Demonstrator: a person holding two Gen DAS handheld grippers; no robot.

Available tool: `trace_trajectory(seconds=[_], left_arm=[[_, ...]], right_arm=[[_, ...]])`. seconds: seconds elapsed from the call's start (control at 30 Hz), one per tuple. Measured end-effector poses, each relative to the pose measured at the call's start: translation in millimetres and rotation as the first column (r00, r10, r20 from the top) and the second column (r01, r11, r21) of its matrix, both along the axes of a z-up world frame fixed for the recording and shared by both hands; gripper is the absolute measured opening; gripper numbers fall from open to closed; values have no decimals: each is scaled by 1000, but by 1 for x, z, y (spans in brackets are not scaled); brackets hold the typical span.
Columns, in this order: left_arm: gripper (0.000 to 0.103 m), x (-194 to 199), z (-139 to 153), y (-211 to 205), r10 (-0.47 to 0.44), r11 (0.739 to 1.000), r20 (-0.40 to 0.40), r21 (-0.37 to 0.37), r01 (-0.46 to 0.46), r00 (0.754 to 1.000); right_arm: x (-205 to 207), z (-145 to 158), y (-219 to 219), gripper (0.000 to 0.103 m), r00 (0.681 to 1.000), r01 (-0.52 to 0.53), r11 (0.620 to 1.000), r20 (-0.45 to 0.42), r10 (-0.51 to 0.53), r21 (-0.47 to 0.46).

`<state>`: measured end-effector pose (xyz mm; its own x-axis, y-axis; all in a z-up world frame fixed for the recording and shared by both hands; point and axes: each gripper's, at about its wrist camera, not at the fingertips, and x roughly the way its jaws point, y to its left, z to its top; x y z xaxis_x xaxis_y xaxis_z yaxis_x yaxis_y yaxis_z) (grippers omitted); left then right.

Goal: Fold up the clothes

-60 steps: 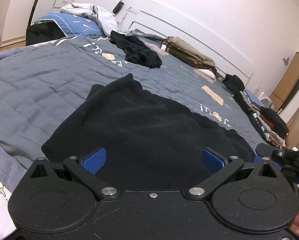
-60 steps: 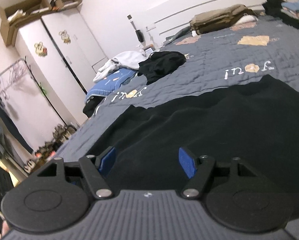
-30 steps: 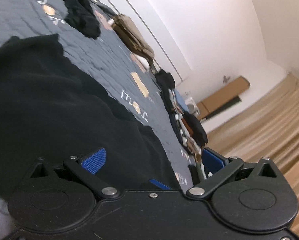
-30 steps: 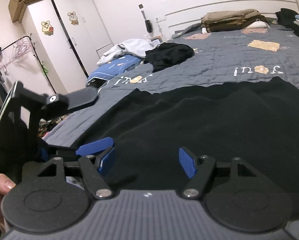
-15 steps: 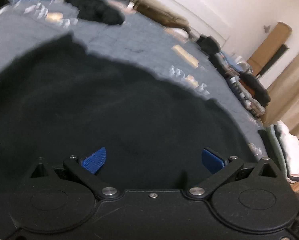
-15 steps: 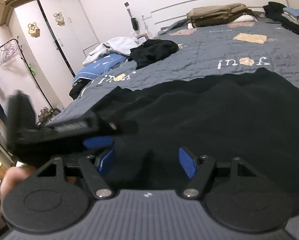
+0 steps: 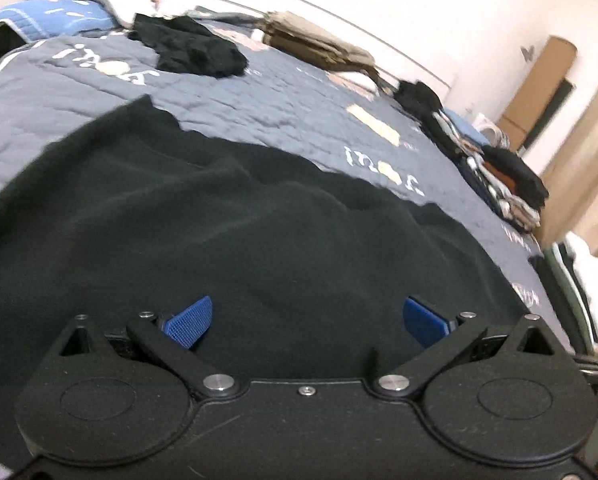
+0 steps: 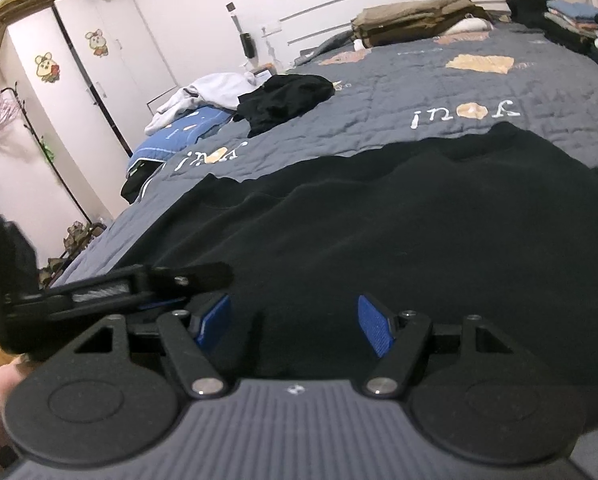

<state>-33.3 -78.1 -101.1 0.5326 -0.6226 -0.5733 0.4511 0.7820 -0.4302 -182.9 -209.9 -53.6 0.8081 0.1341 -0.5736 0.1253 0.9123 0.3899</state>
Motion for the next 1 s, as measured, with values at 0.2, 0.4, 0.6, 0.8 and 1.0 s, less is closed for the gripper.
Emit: trace_trajectory(seconds=[0.2, 0.4, 0.6, 0.8, 1.0], left_arm=[[103, -9, 5, 34, 93, 995, -9, -25, -93, 996], [103, -17, 12, 78, 214, 976, -3, -47, -214, 977], [103, -36, 15, 119, 332, 942, 0, -57, -332, 943], [103, -41, 16, 138, 365, 931, 14, -19, -364, 931], [103, -54, 18, 138, 358, 930, 86, 61, -364, 930]], right_arm=[[2, 2, 10, 70, 999, -34, 999, -2, 34, -34], [1, 6, 17, 70, 998, -54, 998, 15, 55, -12], [1, 8, 23, 70, 998, -54, 998, 34, 53, 31], [4, 6, 31, 70, 997, -70, 995, 40, 67, 72], [9, 7, 48, 70, 991, -128, 988, 46, 124, 90]])
